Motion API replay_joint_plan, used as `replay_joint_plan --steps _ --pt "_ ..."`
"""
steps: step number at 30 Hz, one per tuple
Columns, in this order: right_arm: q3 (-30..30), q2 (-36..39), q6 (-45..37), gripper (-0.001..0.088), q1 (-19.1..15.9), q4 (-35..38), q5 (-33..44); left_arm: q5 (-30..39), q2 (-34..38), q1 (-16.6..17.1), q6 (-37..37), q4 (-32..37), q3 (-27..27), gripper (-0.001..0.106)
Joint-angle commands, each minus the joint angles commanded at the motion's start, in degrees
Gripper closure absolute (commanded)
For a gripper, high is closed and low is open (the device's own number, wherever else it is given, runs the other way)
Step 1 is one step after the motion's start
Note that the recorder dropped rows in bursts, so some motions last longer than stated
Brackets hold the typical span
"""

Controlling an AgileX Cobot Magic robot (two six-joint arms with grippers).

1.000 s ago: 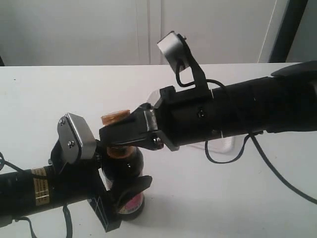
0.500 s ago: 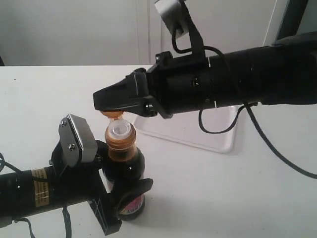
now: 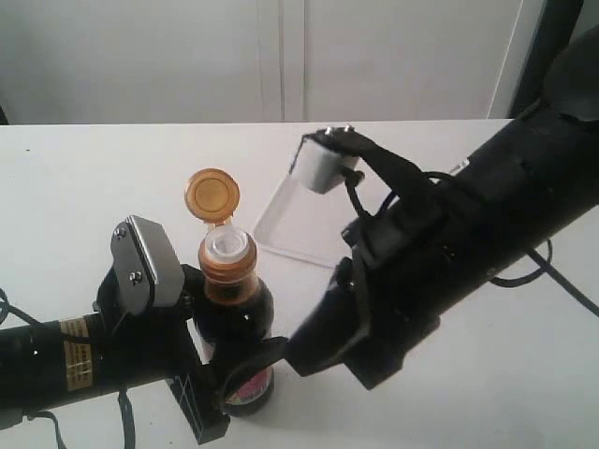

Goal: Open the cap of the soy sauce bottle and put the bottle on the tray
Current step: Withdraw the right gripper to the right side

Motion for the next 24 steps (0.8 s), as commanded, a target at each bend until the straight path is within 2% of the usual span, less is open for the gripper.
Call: replay_joint_plan --steps 12,15,24 --pt "0.0 -0.1 26.6 0.0868 -0.6 -28.9 -6.7 -0.9 0.0 0.0 -2.4 -0.2 0.0 0.105" --pt "0.0 -0.1 31.0 0.0868 -2.8 -32.0 -8.8 -2.1 0.0 0.0 -2.4 -0.4 0.0 0.105" --pt "0.4 -0.2 33.0 0.0868 -14.2 -32.2 -11.0 -3.4 0.0 0.0 -2.6 -2.8 -0.4 0.105"
